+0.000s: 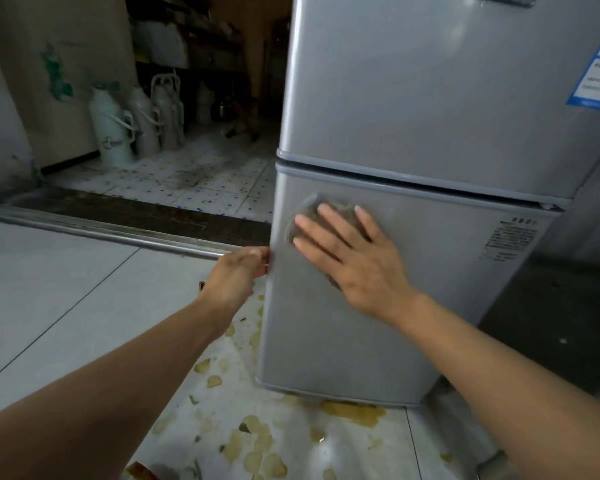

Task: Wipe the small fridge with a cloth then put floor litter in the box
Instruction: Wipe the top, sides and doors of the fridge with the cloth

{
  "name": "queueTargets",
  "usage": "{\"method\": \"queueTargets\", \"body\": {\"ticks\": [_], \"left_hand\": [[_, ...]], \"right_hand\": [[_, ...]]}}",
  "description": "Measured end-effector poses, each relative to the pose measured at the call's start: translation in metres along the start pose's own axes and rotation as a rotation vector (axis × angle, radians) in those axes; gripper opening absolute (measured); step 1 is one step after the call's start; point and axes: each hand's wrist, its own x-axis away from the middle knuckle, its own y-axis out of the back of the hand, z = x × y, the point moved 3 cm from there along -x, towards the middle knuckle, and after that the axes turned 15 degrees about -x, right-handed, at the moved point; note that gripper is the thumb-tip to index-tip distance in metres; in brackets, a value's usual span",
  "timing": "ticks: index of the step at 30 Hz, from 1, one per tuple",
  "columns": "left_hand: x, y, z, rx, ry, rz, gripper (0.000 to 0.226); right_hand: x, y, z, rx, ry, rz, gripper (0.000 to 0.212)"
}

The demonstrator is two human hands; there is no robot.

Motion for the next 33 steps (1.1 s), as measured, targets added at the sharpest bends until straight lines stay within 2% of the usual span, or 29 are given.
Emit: {"method": "queueTargets", "body": {"ticks": [2,4,8,10,13,17,20,25,29,31,33], "left_hand": [[-0.003,0.002,-0.001,0.036,0.065,0.012,0.028],[-0.003,0.003,0.0,0.076,0.084,0.041,0.029],[0.005,0.0,0.007,0.147,0.056,0.033,0.027],[0.009,-0.001,0.011,0.201,0.069,0.027,0.019],[0.009,-0.002,0.017,0.279,0.102,0.06,0.016],[0.005,0.003,0.029,0.221,0.135,0.066,0.033],[-0.001,0.008,0.042,0.182,0.173,0.042,0.039],[0.001,0.013,0.061,0.133,0.187,-0.023,0.038],[0.006,0.015,0.074,0.08,0.186,-0.03,0.037],[0.008,0.014,0.075,0.045,0.167,-0.026,0.037],[0.009,0.012,0.073,0.024,0.148,-0.028,0.037]], "right_hand": [[-0.02,0.004,-0.009,-0.029,-0.155,-0.11,0.059],[-0.018,-0.004,0.004,-0.03,-0.174,-0.101,0.061],[0.014,-0.028,0.046,0.01,0.157,0.19,0.062],[0.012,-0.027,0.05,0.011,0.206,0.266,0.061],[-0.022,-0.008,0.034,0.001,0.113,0.159,0.049],[-0.081,0.014,0.002,0.032,-0.037,-0.043,0.037],[-0.082,0.002,0.014,0.001,-0.031,-0.057,0.028],[-0.033,-0.049,0.082,-0.065,0.133,0.143,0.026],[0.003,-0.082,0.126,-0.016,0.278,0.482,0.025],[0.019,-0.086,0.132,-0.004,0.349,0.57,0.04],[0.028,-0.08,0.122,-0.012,0.354,0.531,0.054]]}}
